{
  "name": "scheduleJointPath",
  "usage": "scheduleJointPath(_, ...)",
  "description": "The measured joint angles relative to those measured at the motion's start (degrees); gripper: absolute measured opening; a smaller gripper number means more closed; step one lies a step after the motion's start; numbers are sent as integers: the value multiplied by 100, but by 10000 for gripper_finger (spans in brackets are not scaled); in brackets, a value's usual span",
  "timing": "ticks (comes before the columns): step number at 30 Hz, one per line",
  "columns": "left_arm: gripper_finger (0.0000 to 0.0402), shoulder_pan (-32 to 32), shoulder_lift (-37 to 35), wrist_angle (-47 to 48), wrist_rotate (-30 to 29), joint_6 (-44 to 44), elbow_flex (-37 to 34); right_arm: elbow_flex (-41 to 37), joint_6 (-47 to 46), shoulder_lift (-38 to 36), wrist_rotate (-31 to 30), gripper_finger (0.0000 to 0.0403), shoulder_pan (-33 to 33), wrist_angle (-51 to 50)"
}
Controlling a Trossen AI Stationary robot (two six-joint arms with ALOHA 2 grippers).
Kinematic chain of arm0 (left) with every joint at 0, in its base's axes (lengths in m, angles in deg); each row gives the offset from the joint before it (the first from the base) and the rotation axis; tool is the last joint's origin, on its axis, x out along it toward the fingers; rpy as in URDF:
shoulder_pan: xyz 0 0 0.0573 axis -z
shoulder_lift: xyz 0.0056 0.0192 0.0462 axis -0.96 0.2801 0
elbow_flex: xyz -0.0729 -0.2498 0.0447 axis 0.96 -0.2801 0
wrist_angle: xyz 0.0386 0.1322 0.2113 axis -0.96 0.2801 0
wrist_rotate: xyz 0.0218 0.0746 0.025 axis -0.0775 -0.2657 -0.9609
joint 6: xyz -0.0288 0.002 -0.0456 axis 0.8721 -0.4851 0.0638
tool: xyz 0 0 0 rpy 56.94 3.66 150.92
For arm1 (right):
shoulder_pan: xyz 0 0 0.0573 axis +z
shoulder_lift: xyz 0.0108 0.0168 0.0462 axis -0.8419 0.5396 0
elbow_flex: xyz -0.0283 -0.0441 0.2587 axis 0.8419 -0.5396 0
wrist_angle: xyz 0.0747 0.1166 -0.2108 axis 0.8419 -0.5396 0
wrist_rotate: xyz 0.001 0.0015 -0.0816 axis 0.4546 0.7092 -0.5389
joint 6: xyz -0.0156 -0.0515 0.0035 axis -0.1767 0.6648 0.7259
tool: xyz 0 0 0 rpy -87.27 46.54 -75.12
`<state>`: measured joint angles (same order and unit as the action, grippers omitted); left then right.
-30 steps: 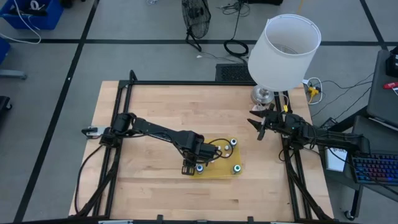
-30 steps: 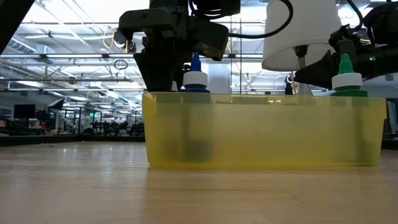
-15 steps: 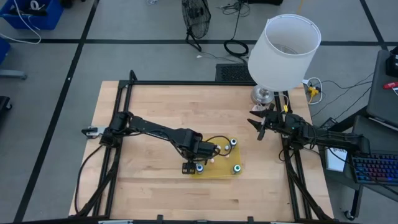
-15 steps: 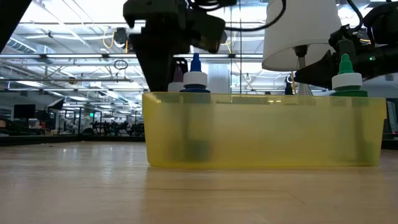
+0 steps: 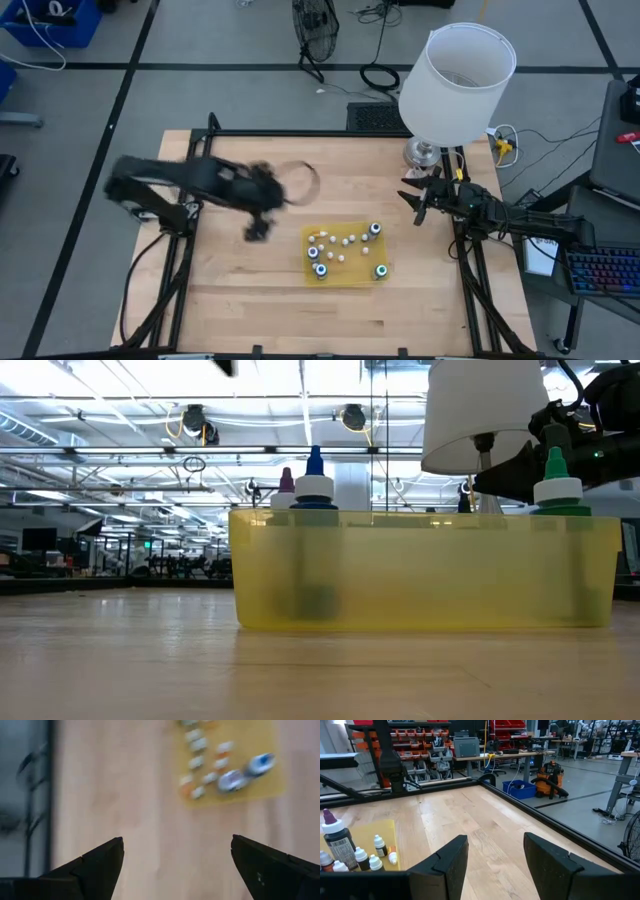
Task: Pick & Place food coloring
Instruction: Return to Home Position
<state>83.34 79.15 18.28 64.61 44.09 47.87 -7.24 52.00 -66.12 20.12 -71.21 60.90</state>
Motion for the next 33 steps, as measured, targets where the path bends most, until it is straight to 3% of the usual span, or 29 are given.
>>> scheduleJointPath(4,365,-66,-1150,464,-1022,1064,-53,2,-2,0,0,181,-2,0)
scheduleJointPath(7,365,153,-2182,-508,-2030,1106,-670,0,-1,0,0,181,0,0)
scheduleJointPath(9,365,268,-2868,-1686,-2250,710,-1433,1,-2,2,0,181,-1,0)
scheduleJointPath(12,365,315,-3837,-3776,-1748,-82,-2926,1,-1,2,0,181,-2,-2)
scheduleJointPath(16,365,185,-4601,-7353,-672,-1044,-5218,1,-2,2,0,181,-1,-1)
scheduleJointPath(20,365,-140,-4423,-11518,291,-881,-7334,1,0,2,-2,181,-1,-2)
scheduleJointPath(22,365,-430,-4217,-12845,805,-382,-8077,2,-2,2,0,181,-1,0)
scheduleJointPath(24,365,-718,-4166,-12959,950,160,-8599,2,-2,0,0,181,0,-2)
scheduleJointPath(27,365,-1204,-4350,-12113,1001,896,-8968,2,-2,2,0,181,-2,-2)
scheduleJointPath(33,365,-2226,-5523,-8670,2003,702,-8336,1,-2,2,0,181,-1,-2)
